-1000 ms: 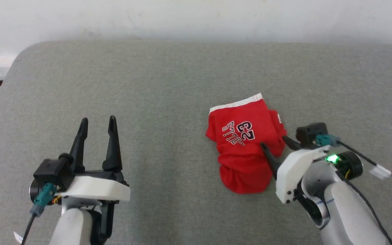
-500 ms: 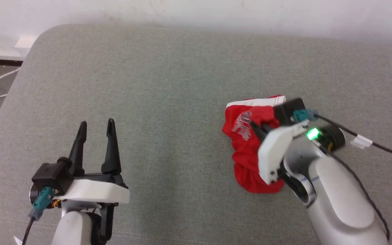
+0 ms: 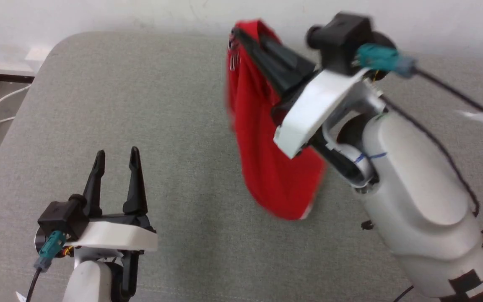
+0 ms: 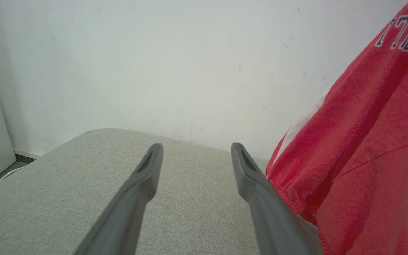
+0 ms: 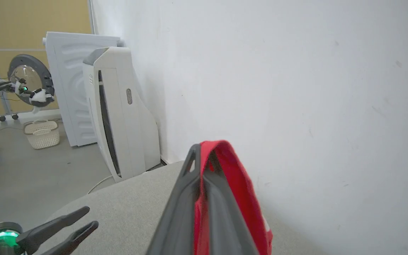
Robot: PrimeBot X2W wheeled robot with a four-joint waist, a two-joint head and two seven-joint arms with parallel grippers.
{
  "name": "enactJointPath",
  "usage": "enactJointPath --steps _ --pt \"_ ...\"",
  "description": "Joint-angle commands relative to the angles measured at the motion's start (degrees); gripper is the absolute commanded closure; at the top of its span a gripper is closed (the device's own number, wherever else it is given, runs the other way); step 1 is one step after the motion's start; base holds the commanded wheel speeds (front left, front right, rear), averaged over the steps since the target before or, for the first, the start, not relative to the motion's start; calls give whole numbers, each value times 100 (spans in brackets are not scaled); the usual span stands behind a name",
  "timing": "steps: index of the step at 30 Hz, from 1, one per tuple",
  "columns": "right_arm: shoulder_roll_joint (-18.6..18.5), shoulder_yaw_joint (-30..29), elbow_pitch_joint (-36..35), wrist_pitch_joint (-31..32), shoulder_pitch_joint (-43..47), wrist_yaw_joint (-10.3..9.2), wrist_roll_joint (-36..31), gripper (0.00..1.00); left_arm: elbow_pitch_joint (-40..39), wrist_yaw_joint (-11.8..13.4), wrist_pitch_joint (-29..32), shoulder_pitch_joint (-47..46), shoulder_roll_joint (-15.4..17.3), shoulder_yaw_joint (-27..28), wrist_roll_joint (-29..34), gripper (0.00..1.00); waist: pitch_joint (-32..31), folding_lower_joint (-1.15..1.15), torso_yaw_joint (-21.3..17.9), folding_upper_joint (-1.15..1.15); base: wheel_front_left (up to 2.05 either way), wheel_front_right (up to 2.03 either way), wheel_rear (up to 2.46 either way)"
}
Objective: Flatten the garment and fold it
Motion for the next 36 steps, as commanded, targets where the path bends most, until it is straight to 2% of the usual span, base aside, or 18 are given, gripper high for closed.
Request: enactJointPath --steps 1,4,11,16,20,21,22,23,28,32,36 --pt "-11 -109 -54 -77 -16 -6 81 100 5 -19 -27 9 -25 18 26 0 -10 0 7 0 0 0 0" --pt "-66 -467 2 -13 217 -6 -72 100 13 -10 -27 35 -27 -5 18 0 -28 0 5 0 0 0 0" --pt "-576 -1647 778 304 1253 -6 -916 100 35 -15 -27 14 -28 -131 -22 0 -12 0 -42 0 0 0 0" --pt "-672 -2509 1373 502 1987 -6 -1366 100 66 -47 -27 1 -28 -151 -2 0 36 0 -127 0 0 0 0" --pt "-527 -3120 1716 556 2408 -6 -1519 100 85 -66 -27 -18 -29 -140 19 0 53 0 -209 0 0 0 0" --pt "-478 -3241 1759 548 2493 -6 -1545 69 93 -73 -27 -25 -29 -137 24 0 48 0 -231 0 0 0 0" --pt "-429 -3357 1779 533 2582 -6 -1570 30 103 -81 -27 -30 -29 -139 29 0 40 0 -250 0 0 0 0" --pt "-378 -3467 1787 530 2673 -6 -1585 0 114 -87 -27 -31 -29 -142 36 0 28 0 -272 0 0 0 0" --pt "-200 -3805 1441 581 3248 -6 -1757 0 172 -115 -27 -24 -29 -196 44 0 -75 0 -350 0 0 0 0" --pt "-96 -3895 702 591 3796 -6 -1888 0 209 -121 -27 -36 -29 -253 5 0 -105 0 -448 0 0 0 0" --pt "-44 -3691 -127 170 4176 -6 -1980 0 369 -129 -27 -162 -29 -442 -86 0 -86 0 -570 0 0 0 0"
